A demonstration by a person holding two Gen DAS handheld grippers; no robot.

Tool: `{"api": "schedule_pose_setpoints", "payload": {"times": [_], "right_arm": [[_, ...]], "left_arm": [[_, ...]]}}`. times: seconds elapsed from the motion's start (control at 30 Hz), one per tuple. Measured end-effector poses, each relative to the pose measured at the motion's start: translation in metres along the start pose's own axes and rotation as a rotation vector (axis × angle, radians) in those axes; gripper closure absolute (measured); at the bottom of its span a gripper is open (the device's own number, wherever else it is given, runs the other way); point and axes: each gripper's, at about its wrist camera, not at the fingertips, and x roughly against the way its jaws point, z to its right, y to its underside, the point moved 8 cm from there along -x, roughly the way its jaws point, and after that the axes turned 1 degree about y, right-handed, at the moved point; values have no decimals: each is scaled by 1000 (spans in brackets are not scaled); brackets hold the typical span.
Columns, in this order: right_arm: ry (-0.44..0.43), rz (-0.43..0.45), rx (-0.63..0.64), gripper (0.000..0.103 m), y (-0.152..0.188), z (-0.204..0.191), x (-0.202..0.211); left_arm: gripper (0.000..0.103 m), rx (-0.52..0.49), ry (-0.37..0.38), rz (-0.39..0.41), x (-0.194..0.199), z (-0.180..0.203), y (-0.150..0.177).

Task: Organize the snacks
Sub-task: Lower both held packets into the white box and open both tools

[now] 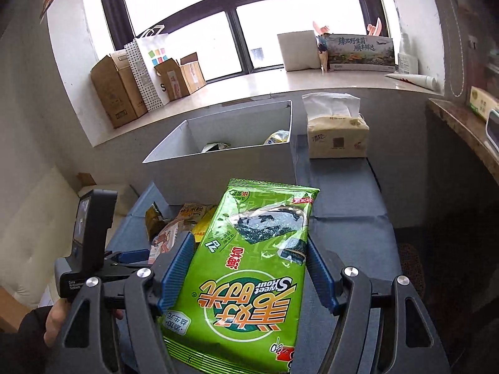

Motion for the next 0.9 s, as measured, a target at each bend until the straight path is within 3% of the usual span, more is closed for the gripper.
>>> {"api": "schedule_pose_setpoints", "payload": {"times": [0.07, 0.23, 0.6, 0.73, 0.9], "right_arm": [[-6, -8, -13, 29, 5, 3, -1], [-27, -14, -25, 29, 11, 1, -3], [-71, -27, -2, 29, 18, -19, -13], [-97, -1, 0, 29, 6, -23, -11], [-143, 40, 10, 29, -38, -28, -26]], "left_arm": [[39, 10, 38, 5, 0, -1, 2], [50, 9, 56, 34, 13, -14, 7], [50, -22, 61, 93, 48, -39, 13], [50, -58, 91, 179, 82, -29, -11], [50, -87, 114, 259, 111, -21, -75]]}}
